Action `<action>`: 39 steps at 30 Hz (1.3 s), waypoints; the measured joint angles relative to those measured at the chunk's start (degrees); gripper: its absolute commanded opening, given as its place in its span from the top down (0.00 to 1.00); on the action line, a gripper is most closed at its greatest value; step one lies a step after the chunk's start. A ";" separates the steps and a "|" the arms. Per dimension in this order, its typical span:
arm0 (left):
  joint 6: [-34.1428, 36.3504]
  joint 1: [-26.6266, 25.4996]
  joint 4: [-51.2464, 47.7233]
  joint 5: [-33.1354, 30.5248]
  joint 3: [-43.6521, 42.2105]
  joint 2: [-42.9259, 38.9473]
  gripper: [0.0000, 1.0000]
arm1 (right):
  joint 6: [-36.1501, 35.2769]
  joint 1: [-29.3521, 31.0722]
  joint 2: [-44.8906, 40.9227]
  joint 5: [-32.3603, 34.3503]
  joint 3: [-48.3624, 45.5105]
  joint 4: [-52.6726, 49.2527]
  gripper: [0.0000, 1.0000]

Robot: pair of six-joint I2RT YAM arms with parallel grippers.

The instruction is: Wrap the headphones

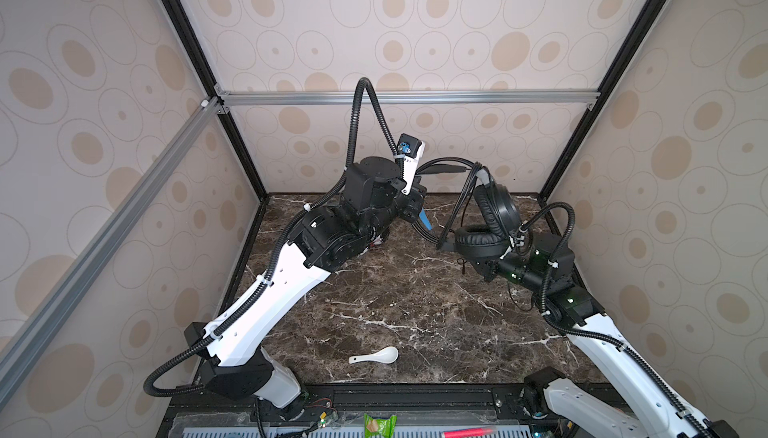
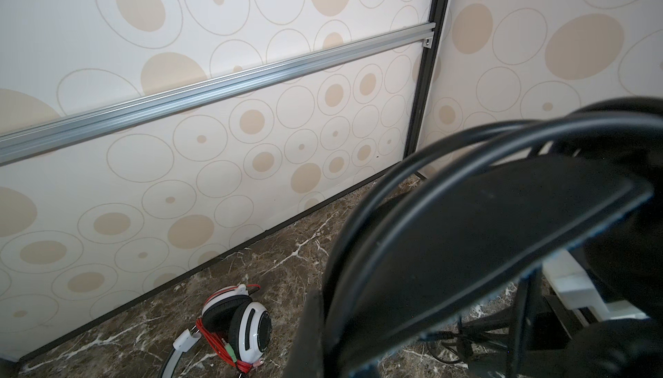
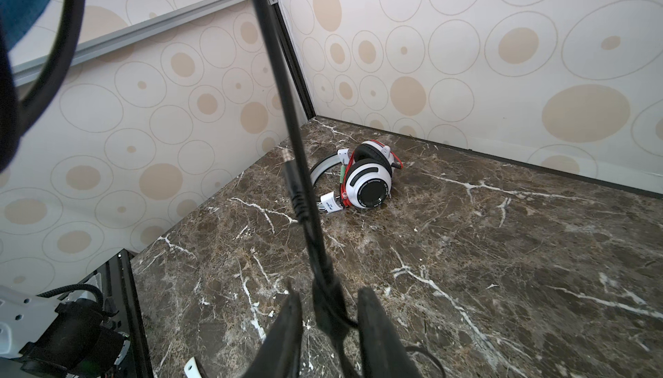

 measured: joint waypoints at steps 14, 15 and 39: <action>-0.02 0.02 0.09 0.26 -0.37 0.00 1.00 | -0.15 0.00 5.09 -0.07 2.03 1.44 0.71; -0.02 0.02 0.09 0.26 -0.37 0.00 1.00 | -0.24 0.00 5.09 0.22 2.23 1.42 0.70; -0.07 0.57 0.55 3.08 -0.37 0.00 1.00 | -7.89 0.00 5.73 3.56 7.67 -5.27 0.61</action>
